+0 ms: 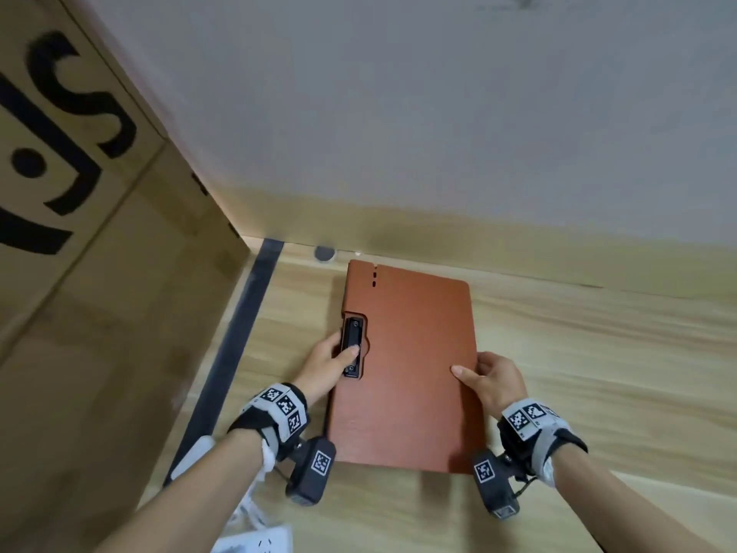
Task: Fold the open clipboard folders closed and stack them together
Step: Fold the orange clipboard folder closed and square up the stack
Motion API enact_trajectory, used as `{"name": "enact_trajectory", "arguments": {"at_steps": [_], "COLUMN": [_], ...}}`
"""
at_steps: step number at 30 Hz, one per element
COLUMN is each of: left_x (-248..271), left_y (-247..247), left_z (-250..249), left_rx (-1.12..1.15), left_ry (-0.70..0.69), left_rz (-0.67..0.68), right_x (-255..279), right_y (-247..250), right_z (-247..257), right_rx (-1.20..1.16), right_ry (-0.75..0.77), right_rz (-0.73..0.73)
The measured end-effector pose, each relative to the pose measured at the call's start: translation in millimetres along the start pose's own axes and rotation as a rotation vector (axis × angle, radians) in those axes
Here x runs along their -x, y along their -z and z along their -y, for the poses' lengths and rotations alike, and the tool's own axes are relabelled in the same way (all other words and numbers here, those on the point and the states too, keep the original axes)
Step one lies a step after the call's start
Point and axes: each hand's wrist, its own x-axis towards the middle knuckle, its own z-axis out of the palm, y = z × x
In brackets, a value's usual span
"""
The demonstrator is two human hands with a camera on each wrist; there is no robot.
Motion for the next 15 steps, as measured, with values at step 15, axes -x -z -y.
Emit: {"name": "enact_trajectory", "arguments": {"at_steps": [15], "left_x": [-82], "left_y": [142], "left_z": [33], "left_rx": [-0.013], "left_ry": [0.116], "left_rz": [-0.134], "right_x": [-32], "right_y": [-134], "right_z": [123], "right_rx": [0.323], "right_ry": [0.013], "right_rz": [0.071]}}
